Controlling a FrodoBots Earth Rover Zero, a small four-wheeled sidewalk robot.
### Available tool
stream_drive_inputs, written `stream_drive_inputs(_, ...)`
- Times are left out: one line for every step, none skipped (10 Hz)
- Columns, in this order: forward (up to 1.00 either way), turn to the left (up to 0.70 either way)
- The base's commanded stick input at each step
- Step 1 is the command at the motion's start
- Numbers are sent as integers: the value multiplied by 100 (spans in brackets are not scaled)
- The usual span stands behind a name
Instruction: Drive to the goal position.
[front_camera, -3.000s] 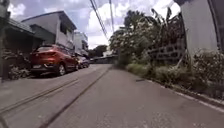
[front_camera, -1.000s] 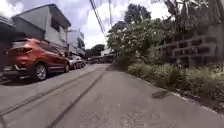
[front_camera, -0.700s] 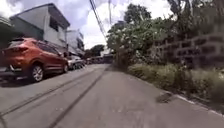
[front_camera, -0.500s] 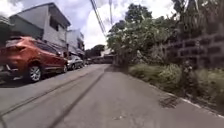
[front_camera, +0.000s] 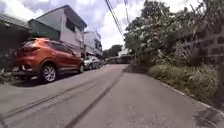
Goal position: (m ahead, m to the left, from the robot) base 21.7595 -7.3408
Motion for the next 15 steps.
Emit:
stream_drive_inputs(70,0)
stream_drive_inputs(70,0)
stream_drive_inputs(70,0)
stream_drive_inputs(70,0)
stream_drive_inputs(70,0)
stream_drive_inputs(70,0)
stream_drive_inputs(70,0)
stream_drive_inputs(70,0)
stream_drive_inputs(70,0)
stream_drive_inputs(70,0)
stream_drive_inputs(70,0)
stream_drive_inputs(70,0)
stream_drive_inputs(70,0)
stream_drive_inputs(70,0)
stream_drive_inputs(70,0)
